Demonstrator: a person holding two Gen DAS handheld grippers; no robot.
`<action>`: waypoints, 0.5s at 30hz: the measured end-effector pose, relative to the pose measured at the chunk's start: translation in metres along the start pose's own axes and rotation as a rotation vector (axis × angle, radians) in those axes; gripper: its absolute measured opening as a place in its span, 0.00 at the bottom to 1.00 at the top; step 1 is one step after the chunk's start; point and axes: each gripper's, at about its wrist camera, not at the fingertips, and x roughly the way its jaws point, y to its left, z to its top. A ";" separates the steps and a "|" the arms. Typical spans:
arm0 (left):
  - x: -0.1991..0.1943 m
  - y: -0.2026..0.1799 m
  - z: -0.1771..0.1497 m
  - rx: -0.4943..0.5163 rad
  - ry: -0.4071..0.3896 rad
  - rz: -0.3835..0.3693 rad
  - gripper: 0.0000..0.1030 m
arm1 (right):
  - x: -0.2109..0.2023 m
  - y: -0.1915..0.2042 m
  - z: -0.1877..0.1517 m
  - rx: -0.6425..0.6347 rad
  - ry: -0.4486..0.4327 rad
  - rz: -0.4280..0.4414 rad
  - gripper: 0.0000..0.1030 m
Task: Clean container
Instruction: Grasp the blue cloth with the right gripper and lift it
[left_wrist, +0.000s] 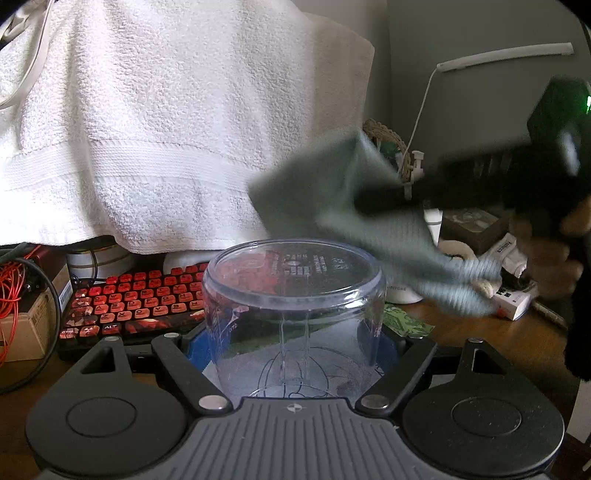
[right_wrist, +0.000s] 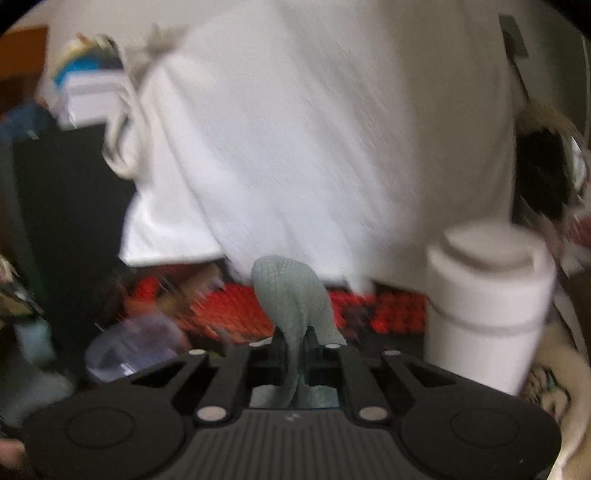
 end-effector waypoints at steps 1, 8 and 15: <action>0.000 0.000 0.000 0.000 0.000 0.000 0.80 | -0.002 0.003 0.005 0.003 -0.015 0.030 0.08; 0.000 0.000 0.000 0.000 0.000 0.002 0.80 | 0.001 0.030 0.029 0.005 0.000 0.260 0.08; 0.000 -0.004 0.000 0.016 0.004 0.011 0.80 | 0.022 0.072 0.025 -0.201 0.102 0.300 0.08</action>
